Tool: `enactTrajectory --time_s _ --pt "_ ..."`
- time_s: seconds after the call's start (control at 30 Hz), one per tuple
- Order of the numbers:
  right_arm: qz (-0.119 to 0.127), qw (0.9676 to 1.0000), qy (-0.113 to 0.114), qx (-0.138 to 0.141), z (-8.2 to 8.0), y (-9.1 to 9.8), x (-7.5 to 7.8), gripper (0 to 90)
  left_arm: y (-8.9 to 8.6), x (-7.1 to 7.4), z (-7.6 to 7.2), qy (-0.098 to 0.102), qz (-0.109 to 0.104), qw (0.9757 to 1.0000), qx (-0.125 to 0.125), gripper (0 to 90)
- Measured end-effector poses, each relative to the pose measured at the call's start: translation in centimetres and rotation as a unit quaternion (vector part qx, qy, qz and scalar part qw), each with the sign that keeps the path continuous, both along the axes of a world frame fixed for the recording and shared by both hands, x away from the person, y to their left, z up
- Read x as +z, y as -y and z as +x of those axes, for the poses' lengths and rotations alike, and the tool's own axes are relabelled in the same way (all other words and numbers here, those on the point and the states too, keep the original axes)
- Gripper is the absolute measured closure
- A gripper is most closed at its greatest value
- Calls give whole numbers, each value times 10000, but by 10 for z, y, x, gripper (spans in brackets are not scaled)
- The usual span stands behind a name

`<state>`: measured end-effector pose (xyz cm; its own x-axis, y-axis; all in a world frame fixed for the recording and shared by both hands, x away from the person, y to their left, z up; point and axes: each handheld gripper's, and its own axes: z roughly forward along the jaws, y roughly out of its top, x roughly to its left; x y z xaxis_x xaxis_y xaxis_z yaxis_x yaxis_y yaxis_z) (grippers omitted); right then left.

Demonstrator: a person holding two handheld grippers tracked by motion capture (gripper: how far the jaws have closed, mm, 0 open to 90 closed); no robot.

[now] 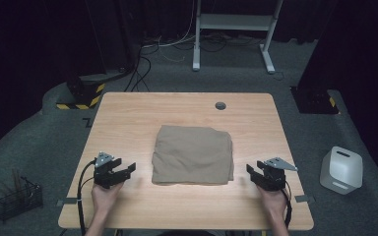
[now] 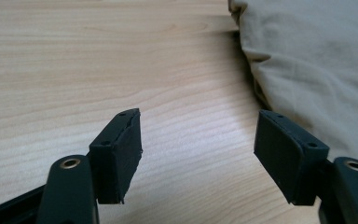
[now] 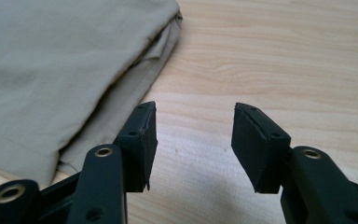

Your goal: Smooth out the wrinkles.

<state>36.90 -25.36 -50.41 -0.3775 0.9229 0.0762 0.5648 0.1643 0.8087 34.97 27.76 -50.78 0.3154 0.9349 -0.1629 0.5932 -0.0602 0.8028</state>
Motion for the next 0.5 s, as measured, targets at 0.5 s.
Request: enactTrajectory --time_s 0.5 --pt "-384 9989 -256 -120 3 2 -12 500 0 -12 -1 -45 474 9987 188 325"
